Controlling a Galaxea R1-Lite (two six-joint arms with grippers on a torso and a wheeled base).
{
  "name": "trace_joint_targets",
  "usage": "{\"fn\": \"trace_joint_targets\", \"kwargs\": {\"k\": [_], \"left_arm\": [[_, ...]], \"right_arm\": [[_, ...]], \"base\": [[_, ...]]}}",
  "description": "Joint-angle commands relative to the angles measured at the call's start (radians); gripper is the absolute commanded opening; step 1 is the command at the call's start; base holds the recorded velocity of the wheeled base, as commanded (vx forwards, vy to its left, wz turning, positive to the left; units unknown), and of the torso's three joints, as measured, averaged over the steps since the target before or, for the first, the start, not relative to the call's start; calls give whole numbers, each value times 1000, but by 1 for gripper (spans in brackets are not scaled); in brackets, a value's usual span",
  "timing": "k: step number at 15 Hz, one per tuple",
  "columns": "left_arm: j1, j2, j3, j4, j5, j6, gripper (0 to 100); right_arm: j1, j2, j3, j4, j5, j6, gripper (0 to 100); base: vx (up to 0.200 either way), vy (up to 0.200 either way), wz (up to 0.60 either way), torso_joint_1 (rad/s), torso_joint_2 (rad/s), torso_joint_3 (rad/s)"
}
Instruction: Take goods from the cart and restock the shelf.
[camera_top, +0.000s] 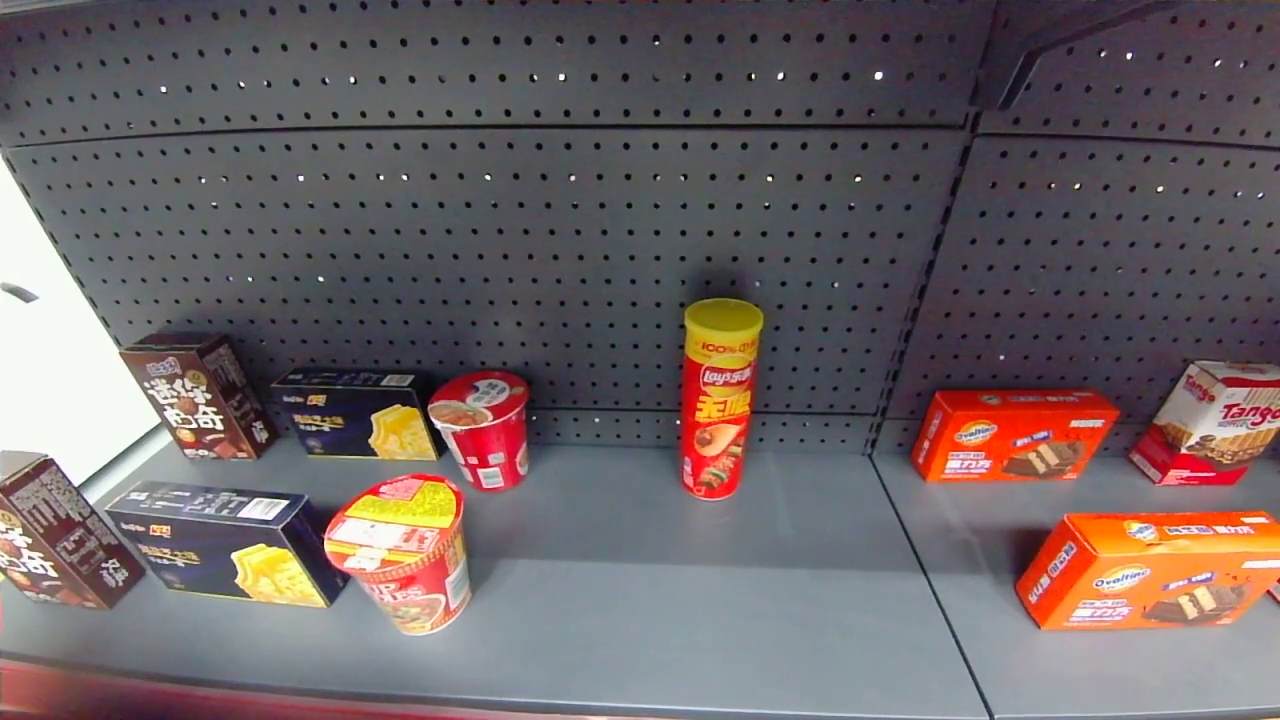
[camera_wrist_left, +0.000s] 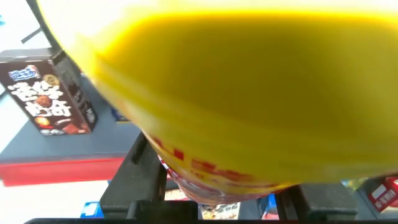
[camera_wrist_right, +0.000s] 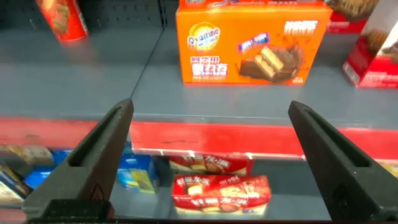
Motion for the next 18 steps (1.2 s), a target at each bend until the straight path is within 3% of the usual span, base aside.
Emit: {"fn": "trace_joint_targets", "kwargs": {"k": [1,3,7,9,14,16,18], "left_arm": [[2,-6,-29,41,2,7,0],[2,-23,-30,57,34,8,0],[-3,2,-43,57,48,7,0],[-7,2,-41,57,48,5,0],[-96,9,-30,58,31,-4,0],[-106,9,-18,58,28,-13,0],[-133,9,-4,58,29,-35,0]], "right_arm": [[117,217,-149,-14,60,-24,100],[279,299,-222,-8,60,-29,100],[448,458,-340,-7,79,0,100],[451,486,-360,-2,80,2,100],[450,764,-484,-57,33,-1,100],[453,866,-521,-130,47,-3,100],[448,942,-524,-225,148,-6,100]], "base": [[0,0,0,0,0,0],[0,0,0,0,0,0],[0,0,0,0,0,0],[0,0,0,0,0,0],[0,0,0,0,0,0],[0,0,0,0,0,0],[0,0,0,0,0,0]]}}
